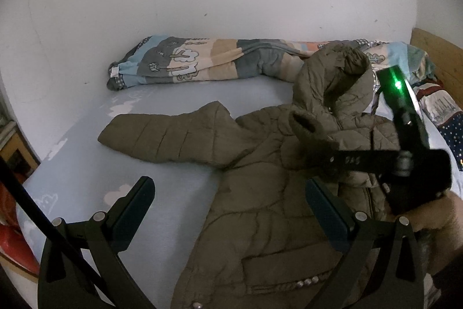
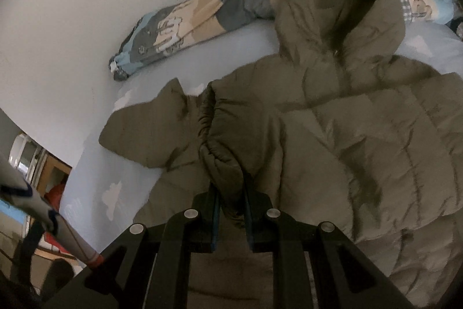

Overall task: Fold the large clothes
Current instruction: 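Lift the held sleeve with the right gripper and carry it across the jacket front, then lay the sleeve on the jacket front and open the right gripper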

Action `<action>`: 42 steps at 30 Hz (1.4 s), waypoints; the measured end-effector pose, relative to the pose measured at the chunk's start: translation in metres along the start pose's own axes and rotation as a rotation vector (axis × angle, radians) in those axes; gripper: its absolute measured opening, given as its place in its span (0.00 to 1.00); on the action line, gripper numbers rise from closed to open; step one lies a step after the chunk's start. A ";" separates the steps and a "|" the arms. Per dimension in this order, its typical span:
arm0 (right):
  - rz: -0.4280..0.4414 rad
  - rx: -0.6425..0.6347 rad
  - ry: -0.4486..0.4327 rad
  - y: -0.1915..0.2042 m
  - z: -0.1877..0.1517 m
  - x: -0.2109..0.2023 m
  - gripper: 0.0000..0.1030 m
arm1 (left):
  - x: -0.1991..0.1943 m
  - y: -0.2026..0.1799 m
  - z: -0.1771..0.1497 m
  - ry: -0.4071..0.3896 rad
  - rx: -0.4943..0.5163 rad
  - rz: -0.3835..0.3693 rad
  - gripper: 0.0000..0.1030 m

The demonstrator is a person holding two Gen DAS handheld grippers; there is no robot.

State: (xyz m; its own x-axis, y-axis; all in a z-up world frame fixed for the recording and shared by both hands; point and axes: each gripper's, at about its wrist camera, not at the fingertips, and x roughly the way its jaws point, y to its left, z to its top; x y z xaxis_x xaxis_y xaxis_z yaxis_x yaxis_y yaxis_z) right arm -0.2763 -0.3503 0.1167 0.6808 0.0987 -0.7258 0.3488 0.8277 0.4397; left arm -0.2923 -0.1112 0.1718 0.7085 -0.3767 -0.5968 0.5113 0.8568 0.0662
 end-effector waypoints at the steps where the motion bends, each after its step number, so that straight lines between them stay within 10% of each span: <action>1: -0.001 -0.002 0.004 0.001 -0.002 0.001 0.15 | 0.000 0.000 0.000 0.001 0.002 0.000 1.00; 26: 0.028 -0.055 0.028 -0.009 -0.013 -0.015 0.39 | 0.002 -0.011 0.001 0.001 0.030 -0.001 1.00; 42: -0.409 0.116 0.016 -0.137 0.005 -0.019 0.46 | 0.013 -0.025 0.000 0.033 0.052 -0.009 1.00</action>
State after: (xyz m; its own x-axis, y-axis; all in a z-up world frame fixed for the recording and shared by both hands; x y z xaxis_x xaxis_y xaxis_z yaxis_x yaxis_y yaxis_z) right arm -0.3339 -0.4681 0.0724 0.4618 -0.2158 -0.8603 0.6590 0.7327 0.1700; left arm -0.2959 -0.1373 0.1621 0.6881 -0.3714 -0.6233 0.5426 0.8338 0.1022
